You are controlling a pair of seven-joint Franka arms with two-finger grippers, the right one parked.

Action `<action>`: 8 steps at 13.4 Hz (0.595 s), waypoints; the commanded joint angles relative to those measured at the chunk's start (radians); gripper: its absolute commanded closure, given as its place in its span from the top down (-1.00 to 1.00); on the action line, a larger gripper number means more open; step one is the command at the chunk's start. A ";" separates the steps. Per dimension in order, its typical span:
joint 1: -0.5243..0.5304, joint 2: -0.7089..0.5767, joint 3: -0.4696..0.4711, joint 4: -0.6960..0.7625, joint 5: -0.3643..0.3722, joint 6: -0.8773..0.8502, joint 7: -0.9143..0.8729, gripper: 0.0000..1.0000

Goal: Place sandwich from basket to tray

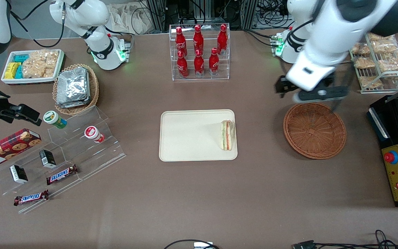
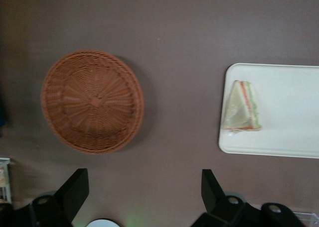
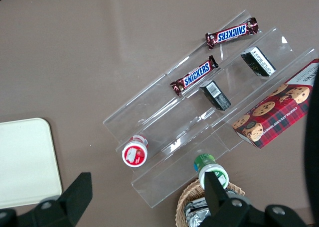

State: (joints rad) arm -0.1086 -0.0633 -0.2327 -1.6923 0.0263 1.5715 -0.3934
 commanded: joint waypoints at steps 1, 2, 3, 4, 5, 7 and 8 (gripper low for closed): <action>-0.011 -0.108 0.123 -0.101 -0.031 -0.017 0.157 1.00; -0.011 -0.112 0.166 -0.096 -0.029 -0.039 0.189 1.00; -0.011 -0.115 0.208 -0.093 -0.028 -0.051 0.226 1.00; -0.011 -0.118 0.263 -0.092 -0.028 -0.056 0.301 1.00; -0.011 -0.112 0.295 -0.081 -0.016 -0.056 0.371 1.00; -0.008 -0.099 0.300 -0.052 -0.006 -0.082 0.380 1.00; -0.009 -0.092 0.299 -0.038 0.012 -0.090 0.342 1.00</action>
State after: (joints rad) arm -0.1068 -0.1628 0.0743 -1.7640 0.0164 1.5188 -0.0236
